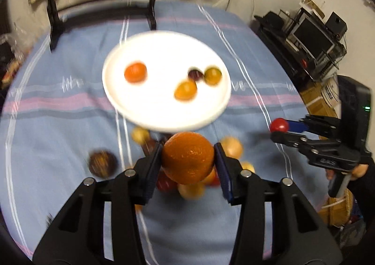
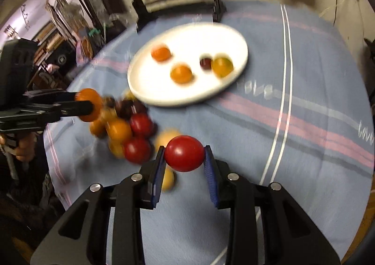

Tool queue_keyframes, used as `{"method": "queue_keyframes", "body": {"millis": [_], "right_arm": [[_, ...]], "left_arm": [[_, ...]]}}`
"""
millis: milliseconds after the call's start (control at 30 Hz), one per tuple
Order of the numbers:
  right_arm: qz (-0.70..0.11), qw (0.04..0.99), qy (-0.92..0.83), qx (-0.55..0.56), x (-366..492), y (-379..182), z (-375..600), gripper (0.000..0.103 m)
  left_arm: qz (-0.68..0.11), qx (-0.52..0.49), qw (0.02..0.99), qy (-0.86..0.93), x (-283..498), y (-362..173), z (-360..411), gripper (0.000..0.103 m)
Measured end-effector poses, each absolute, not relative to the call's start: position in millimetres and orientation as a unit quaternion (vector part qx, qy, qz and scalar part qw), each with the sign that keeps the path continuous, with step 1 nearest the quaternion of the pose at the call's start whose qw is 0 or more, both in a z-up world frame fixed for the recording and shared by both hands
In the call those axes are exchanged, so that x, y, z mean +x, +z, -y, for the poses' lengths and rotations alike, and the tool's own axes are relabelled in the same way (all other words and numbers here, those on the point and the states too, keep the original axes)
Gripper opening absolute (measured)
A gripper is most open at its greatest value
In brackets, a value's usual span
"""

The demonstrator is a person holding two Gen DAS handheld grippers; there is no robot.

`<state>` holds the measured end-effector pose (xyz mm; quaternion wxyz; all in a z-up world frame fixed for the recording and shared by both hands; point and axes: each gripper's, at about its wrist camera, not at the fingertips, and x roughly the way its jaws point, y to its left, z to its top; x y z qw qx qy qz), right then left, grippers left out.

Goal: Organize fruits
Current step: 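Carry the mandarin and red tomato over the plate with both grippers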

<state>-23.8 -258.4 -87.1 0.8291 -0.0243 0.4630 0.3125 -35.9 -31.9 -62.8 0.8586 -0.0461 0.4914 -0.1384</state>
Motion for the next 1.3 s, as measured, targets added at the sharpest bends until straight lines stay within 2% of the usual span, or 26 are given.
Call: {"method": "queue_keyframes", "body": {"millis": [233,500,1300], "right_arm": [[-0.405,0.855,0.324,0.002,17.4,-35.1,237.0,0.033],[-0.380,0.866,0.324,0.012,50.7,-16.1,219.5,0.033],[-0.389,0.868,0.308,-0.032,106.7,-84.1,191.7,0.033]], "left_arm": [[-0.459,-0.016,0.881,-0.114,12.6,-34.1,37.7,0.045],[-0.446,0.012,0.890,-0.097,44.1,-24.7,47.6,0.045],[-0.407,0.077,0.906,-0.092,67.6,-82.4,45.8,0.046]]}}
